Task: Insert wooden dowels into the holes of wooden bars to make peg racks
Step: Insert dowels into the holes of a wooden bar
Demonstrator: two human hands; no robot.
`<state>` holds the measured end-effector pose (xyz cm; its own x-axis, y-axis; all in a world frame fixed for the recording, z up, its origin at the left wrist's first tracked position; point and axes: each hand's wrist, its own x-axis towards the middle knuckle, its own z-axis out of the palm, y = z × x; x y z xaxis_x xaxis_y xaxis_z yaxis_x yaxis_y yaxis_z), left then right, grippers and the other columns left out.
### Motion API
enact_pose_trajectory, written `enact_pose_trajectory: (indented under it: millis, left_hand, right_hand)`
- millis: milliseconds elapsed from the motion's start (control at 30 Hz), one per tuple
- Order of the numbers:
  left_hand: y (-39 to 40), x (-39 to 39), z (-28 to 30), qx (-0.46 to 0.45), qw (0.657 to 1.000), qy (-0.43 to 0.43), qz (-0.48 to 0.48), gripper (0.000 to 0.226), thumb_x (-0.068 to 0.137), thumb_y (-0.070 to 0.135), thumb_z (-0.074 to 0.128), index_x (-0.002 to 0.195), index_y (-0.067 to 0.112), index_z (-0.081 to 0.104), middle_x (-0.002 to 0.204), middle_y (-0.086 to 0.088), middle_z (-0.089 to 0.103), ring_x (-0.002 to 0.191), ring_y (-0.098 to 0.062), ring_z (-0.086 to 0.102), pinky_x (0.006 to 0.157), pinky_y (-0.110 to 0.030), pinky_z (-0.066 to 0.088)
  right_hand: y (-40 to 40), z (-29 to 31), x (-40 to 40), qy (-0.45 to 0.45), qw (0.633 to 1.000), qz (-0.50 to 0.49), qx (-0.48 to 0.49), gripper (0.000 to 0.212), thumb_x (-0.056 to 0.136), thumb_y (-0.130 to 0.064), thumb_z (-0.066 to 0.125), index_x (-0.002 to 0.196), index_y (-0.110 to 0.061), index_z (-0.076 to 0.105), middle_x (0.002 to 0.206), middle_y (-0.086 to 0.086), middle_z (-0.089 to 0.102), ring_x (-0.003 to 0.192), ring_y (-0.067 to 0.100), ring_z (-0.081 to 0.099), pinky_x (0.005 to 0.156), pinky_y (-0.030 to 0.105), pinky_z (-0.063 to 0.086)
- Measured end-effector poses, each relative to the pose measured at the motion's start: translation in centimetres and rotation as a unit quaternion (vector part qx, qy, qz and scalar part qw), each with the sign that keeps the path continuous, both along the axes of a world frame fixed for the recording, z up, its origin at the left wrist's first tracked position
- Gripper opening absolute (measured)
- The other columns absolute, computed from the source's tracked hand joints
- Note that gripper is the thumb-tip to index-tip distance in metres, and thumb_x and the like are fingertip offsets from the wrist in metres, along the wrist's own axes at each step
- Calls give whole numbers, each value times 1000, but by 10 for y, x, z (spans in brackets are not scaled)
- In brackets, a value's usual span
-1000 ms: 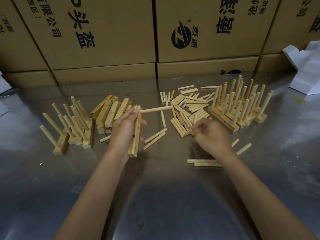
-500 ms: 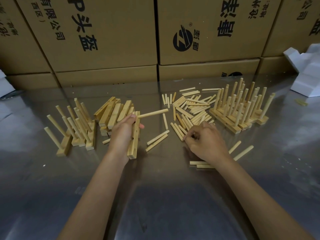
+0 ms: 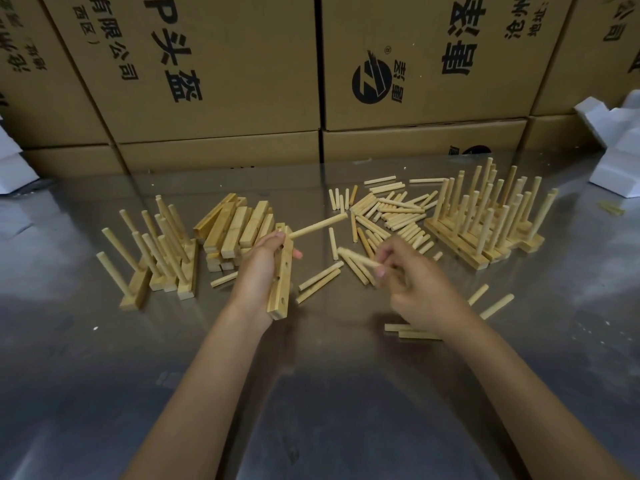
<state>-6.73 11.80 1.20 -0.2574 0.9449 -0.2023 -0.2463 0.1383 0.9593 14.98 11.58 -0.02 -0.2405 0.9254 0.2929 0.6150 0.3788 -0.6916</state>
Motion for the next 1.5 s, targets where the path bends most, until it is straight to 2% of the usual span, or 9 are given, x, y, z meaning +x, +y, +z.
enact_pose_trajectory:
  millis: [100,233,467,600,767,1000,1233,1367,1500]
  left_hand:
    - [0,4,0,5,1000,6,-9,22,103,31,50,118,23,64,74,4,65,58,-12,47,49,-25,38]
    - [0,11,0,13,1000,-5,-16,22,101,32,54,116,24,67,70,5,67,55,-12,54,47,-24,39]
    - [-3,20,1,20,999,-3,-46,24,100,33,55,111,19,71,72,1,68,49,-9,51,43,-22,39]
    - [-5,24,1,16,999,-2,-34,30,100,35,56,114,14,71,71,1,67,51,-10,50,43,-21,38]
    - [-7,29,1,35,998,38,-29,30,100,36,56,123,20,69,75,1,68,61,-12,54,49,-25,40]
    - [-11,37,-2,52,995,71,-38,33,102,36,52,124,17,69,75,-1,64,56,-12,49,45,-23,38]
    - [-14,39,-2,72,991,107,-32,31,101,37,54,85,29,79,88,11,68,56,-2,56,54,-25,42]
    - [-12,39,-3,69,992,98,-32,26,101,34,54,115,25,74,92,3,74,75,-7,59,69,-34,51]
    - [-10,32,1,67,993,93,-38,27,101,38,54,89,43,77,97,8,70,64,-7,58,53,-25,43]
  right_hand:
    - [-17,-1,-25,42,992,114,16,28,97,-5,51,108,-28,63,77,-11,58,63,3,49,54,16,35]
    - [-22,-4,-41,42,991,66,105,32,95,-4,51,117,-19,70,84,-11,55,74,-1,49,65,10,34]
    - [-25,1,-40,74,978,27,193,30,89,-5,63,112,-20,73,75,-6,49,72,11,49,67,16,37]
    - [-25,1,-38,46,976,36,210,31,89,-1,64,114,-15,74,74,-3,50,72,10,44,68,16,35]
    - [-25,1,-34,26,974,41,222,38,87,7,61,116,-13,74,72,-8,44,72,1,39,68,12,32]
    - [-21,-4,-31,45,983,33,175,36,87,1,62,114,-18,75,70,-18,44,67,0,44,60,10,31]
    - [-19,-7,-29,54,991,27,115,25,87,-10,61,99,-26,76,72,-6,67,61,12,52,54,22,37]
    - [-18,-7,-30,62,993,20,97,22,90,-12,61,95,-27,76,66,-6,66,55,12,50,50,20,33]
    - [-18,-4,-36,77,993,28,80,14,95,-16,61,97,-22,73,70,-13,61,62,5,53,55,15,33]
